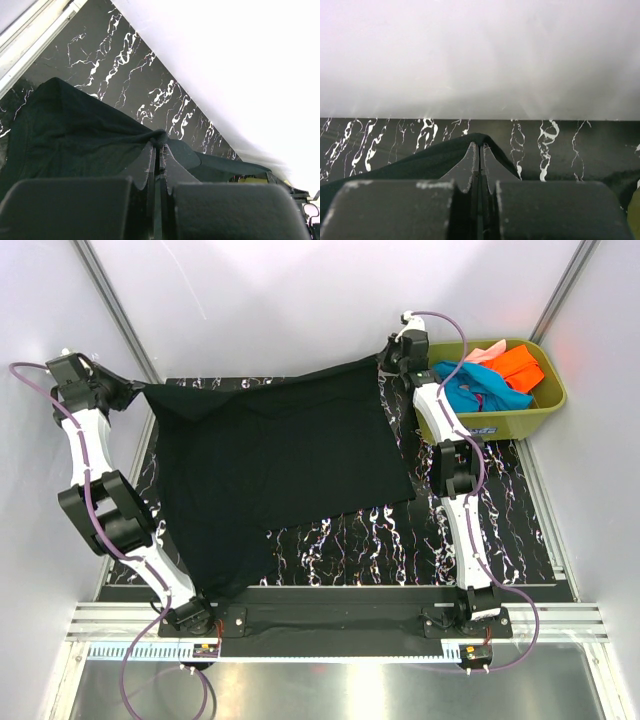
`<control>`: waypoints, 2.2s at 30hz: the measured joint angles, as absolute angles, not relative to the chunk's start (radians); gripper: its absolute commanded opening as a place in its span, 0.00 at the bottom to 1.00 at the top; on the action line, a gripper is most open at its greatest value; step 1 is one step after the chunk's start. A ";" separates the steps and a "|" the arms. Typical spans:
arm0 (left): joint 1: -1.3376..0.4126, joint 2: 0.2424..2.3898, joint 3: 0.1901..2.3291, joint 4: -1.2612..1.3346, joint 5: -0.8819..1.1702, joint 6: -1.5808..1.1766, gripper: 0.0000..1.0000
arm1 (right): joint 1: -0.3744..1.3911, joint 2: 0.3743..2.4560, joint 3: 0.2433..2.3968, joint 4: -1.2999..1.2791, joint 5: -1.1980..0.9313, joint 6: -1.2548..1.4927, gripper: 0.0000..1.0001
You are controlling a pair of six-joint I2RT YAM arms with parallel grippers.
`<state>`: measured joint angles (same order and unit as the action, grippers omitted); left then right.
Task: Fold and stack the t-shirts
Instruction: Fold the tshirt
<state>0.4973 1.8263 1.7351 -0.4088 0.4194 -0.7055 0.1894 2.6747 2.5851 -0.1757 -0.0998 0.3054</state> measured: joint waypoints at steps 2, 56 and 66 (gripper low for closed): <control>0.496 1.832 1.737 -0.406 0.423 -0.706 0.00 | 0.187 2.683 2.595 -0.162 -0.101 0.306 0.00; 0.515 1.665 1.315 -0.709 0.263 -0.562 0.00 | 0.178 2.417 2.110 -0.570 -0.180 0.302 0.00; 0.515 1.692 1.287 -0.704 0.253 -0.548 0.00 | 0.193 2.417 2.110 -0.632 -0.089 0.283 0.00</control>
<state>0.5148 1.6920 1.2869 -0.7040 0.2535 -0.5480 0.1928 2.4172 2.1098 -0.6315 -0.0895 0.2832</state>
